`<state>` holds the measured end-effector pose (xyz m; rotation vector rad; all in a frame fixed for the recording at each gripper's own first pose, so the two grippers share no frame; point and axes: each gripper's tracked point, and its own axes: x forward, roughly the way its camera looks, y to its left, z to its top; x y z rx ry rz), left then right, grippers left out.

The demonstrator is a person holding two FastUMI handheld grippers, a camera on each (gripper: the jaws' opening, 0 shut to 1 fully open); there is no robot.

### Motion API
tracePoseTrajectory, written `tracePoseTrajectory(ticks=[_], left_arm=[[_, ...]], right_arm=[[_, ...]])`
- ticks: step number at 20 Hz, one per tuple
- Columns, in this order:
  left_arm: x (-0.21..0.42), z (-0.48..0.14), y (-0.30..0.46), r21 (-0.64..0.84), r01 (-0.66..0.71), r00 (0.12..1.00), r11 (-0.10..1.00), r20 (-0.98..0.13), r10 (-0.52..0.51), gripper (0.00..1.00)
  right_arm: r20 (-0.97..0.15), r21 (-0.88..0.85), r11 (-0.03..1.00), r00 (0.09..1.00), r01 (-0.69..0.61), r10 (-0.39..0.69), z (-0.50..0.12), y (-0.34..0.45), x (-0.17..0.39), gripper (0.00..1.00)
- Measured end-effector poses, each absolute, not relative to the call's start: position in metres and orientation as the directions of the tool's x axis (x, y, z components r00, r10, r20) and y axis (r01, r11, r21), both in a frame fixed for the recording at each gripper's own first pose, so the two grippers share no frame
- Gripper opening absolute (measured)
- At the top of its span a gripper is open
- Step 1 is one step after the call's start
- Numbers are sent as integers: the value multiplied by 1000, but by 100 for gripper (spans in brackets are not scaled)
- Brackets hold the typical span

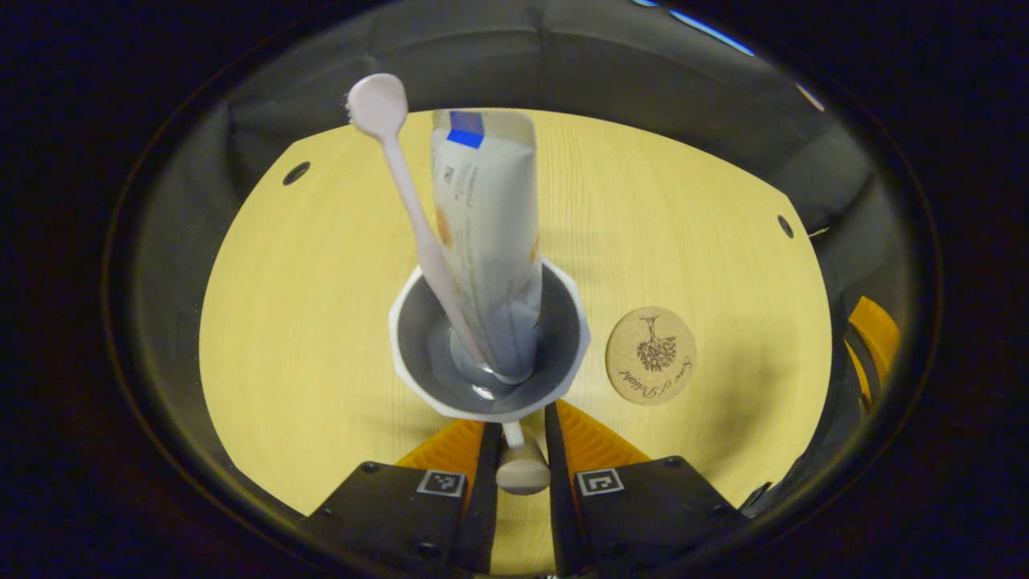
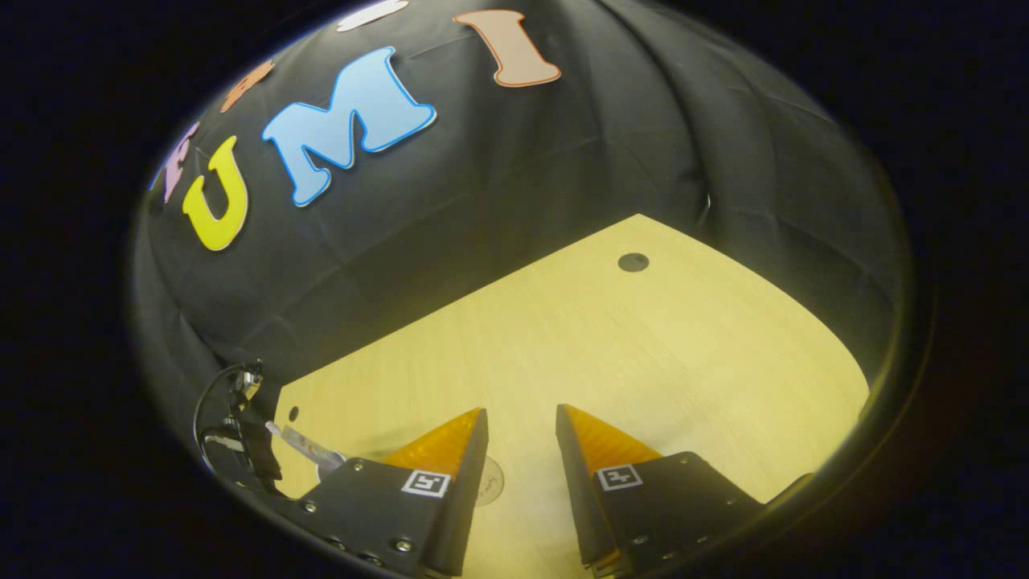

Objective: Put the toothbrush and toothpaste on the desktop into the cup, then pick up the cup and place it on the coaster on the desktop.

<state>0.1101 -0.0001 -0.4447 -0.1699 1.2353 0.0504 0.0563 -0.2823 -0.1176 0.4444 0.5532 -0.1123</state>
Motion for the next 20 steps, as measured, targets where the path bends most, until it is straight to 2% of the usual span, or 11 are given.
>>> tracePoseTrajectory(ticks=[1,10,20], left_arm=[[110,-444,0,-103,-135,333,986,-941,-53,34],[114,-434,-8,-121,-131,366,984,-928,-66,31],[130,-408,-75,-119,25,399,993,-909,-119,31]], right_arm=[[-533,377,899,846,220,16,-118,-282,56,51],[-535,366,902,845,229,3,-117,-290,53,52],[-538,371,885,842,280,-41,-118,-316,35,51]])
